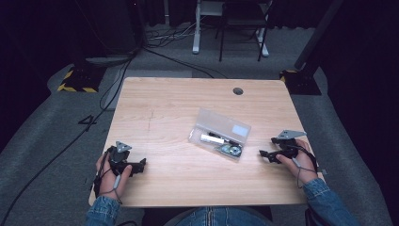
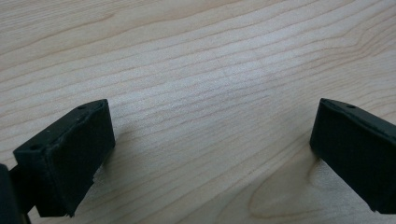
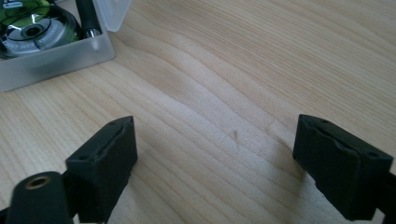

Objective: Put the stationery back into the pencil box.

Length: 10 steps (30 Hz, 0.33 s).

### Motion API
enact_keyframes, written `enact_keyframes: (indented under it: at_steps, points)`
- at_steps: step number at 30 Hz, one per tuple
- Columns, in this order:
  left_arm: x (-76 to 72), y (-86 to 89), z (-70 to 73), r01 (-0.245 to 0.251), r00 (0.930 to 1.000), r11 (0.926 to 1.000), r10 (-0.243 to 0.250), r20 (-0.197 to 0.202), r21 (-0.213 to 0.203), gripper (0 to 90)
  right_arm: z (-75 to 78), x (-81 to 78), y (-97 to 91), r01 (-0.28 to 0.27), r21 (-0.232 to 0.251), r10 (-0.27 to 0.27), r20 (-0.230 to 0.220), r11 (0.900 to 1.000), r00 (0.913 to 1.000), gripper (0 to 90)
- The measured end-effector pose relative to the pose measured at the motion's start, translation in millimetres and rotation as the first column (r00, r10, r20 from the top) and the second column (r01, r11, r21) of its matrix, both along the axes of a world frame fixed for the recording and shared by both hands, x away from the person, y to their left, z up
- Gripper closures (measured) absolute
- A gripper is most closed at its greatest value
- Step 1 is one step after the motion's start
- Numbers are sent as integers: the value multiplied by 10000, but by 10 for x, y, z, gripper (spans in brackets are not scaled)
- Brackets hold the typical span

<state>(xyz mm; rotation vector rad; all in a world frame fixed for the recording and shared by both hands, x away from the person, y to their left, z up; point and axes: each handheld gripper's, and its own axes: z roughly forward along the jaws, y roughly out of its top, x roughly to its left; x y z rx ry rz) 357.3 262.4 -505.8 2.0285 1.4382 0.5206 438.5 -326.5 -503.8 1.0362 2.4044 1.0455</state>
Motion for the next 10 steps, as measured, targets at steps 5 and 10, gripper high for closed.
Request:
enact_keyframes:
  at_steps: [5, 10]
  points:
    - [-6, -4, 0, -6, 10000, 10000, 6, 1, 4, 1, -2, -1, 8, 2, -9, -2, 7, 10000, 10000, 124]
    - [-11, -8, 0, -19, 10000, 10000, 19, -13, -13, 1, -3, 3, 9, -61, -4, 61, -30, 10000, 10000, 115]
